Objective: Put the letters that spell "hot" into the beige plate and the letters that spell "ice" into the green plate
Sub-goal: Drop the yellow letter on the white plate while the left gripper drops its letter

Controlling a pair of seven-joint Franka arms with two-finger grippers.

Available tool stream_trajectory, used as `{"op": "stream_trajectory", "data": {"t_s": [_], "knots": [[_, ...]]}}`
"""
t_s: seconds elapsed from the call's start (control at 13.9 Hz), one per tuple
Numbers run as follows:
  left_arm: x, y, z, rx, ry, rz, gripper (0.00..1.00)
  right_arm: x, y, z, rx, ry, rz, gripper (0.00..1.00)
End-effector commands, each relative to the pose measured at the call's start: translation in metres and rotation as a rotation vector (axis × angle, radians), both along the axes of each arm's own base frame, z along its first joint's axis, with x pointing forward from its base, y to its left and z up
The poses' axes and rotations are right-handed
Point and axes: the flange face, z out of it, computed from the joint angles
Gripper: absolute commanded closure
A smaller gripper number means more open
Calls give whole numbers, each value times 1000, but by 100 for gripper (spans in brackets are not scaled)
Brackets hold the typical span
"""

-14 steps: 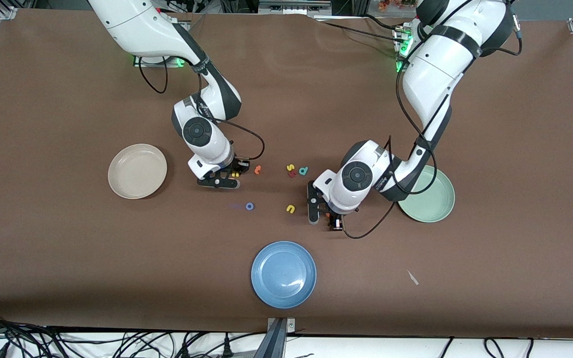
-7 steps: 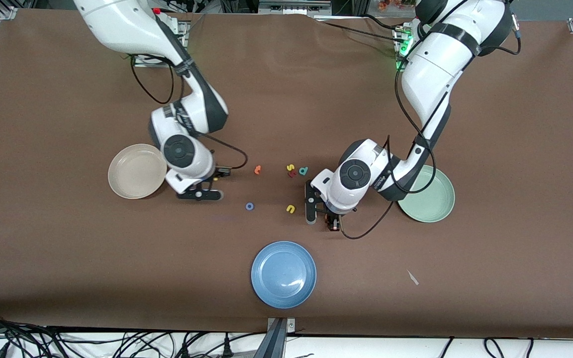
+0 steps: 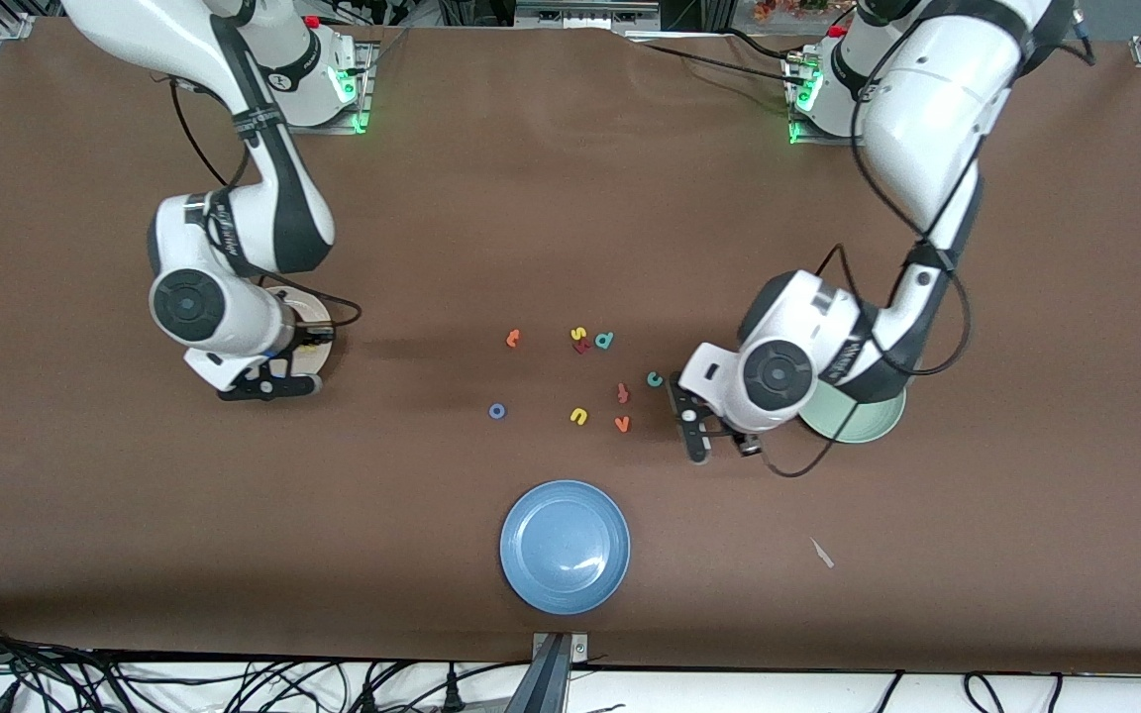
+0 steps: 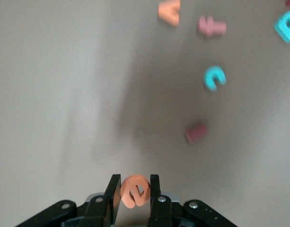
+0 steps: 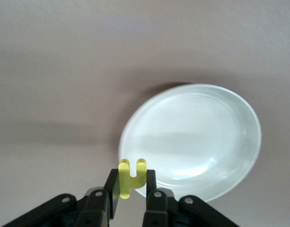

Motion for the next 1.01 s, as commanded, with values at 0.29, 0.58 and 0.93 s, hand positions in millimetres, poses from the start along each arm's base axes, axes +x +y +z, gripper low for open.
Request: {"op": "stream_trajectory", "data": {"t_s": [0.29,0.58,0.93], "knots": [[-91,54,1,149,53,111,95,-41,-54,-28,74,-86,-20,1],[-92,106,-29,145,-2,130,100,-31,-39,-9,94,-47,-127,0],[-92,105,-35,161,-35,84,0,-27,66,-1,127,-77,-368,0]]}}
